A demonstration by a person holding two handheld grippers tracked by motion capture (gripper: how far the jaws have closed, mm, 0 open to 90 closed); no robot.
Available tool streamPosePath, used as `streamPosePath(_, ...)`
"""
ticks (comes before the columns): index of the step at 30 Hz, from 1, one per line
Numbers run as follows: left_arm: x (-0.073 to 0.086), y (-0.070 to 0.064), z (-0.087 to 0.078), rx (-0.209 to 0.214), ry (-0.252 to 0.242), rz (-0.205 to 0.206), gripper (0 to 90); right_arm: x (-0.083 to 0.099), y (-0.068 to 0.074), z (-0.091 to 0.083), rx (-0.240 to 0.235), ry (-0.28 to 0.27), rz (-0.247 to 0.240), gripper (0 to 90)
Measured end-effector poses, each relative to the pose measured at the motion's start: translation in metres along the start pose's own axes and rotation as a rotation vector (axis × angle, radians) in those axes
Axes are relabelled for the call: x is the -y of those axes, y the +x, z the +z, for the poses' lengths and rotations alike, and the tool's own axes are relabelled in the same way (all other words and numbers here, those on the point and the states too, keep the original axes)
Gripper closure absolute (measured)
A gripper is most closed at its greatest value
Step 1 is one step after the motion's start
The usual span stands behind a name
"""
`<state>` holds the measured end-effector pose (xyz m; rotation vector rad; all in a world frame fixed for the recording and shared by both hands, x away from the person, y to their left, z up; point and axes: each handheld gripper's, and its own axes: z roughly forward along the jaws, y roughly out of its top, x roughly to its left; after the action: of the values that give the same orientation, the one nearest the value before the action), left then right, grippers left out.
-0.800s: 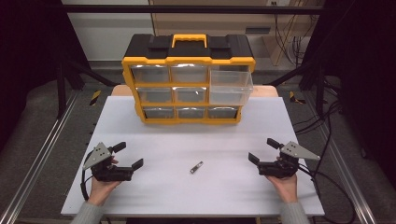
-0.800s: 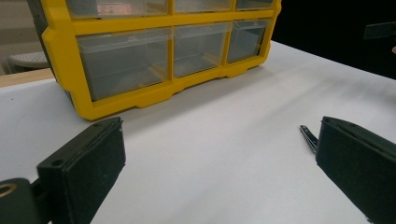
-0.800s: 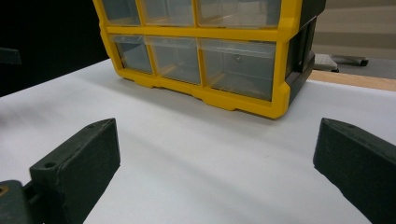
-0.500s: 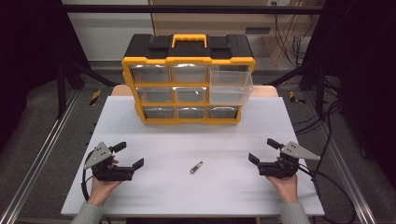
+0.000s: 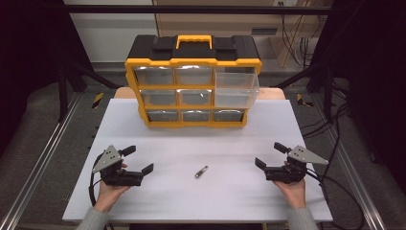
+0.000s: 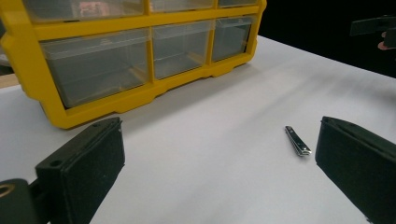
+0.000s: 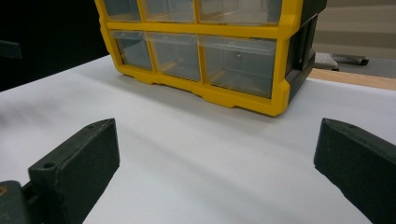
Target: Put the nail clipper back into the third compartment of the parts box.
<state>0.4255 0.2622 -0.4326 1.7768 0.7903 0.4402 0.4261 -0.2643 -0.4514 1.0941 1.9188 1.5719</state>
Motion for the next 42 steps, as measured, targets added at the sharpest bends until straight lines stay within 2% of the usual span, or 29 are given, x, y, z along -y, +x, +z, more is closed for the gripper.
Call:
streamPosePath(18,-0.017,-0.018,0.023,0.019,0.047,0.013,1.2,0.0,0.0,0.0,0.004,0.012,-0.009,0.6)
streamPosePath(42,-0.032,-0.05,0.069,0.063,0.129,0.051,1.2,0.001,0.001,0.001,0.004,0.018,-0.014,0.6)
